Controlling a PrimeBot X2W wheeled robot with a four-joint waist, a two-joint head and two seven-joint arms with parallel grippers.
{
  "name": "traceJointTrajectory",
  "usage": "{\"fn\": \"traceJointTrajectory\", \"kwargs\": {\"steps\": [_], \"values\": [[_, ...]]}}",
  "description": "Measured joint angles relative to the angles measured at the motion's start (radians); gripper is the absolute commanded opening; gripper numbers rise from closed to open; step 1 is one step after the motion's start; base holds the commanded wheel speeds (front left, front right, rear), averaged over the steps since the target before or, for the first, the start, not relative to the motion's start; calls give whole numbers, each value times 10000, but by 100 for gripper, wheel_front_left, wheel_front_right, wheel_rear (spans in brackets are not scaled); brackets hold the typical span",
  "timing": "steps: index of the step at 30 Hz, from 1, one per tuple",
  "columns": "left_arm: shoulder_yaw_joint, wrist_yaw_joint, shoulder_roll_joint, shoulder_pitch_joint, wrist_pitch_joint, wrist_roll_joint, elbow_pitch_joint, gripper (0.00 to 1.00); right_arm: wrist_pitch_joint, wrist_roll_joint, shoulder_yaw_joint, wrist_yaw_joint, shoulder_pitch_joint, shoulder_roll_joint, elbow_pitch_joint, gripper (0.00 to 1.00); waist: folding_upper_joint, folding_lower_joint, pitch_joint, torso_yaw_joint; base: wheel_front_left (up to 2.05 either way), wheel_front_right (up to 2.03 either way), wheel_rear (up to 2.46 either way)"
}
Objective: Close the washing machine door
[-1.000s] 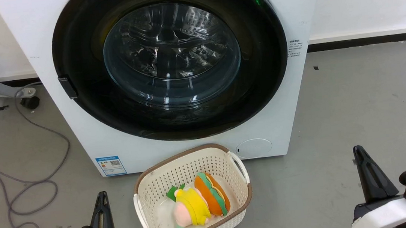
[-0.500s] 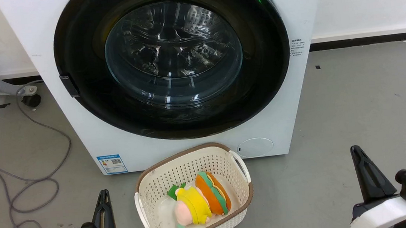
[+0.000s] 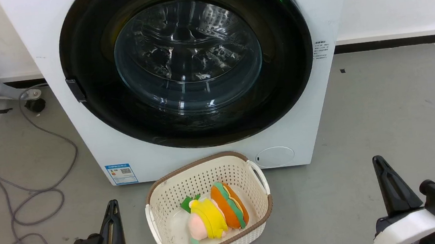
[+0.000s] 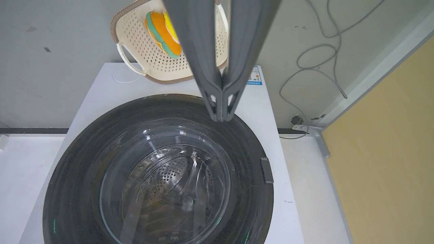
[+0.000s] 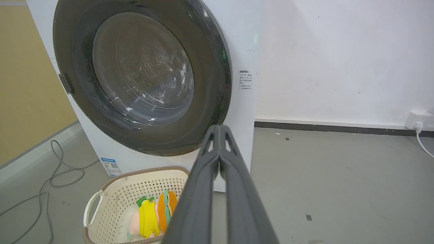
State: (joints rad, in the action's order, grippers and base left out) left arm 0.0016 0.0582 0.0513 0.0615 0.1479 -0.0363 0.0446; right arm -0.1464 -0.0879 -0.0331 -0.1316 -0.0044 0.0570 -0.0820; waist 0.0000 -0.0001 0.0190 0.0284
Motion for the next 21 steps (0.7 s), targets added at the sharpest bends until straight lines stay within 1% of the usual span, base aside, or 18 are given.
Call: {"fn": "traceJointTrajectory", "kwargs": {"steps": [21], "values": [[-4,-174,-2,-157,-483,100,-117,0,454,203,92,0,0,-2,234,0,0,0,-59,-88,0,0,0]]}}
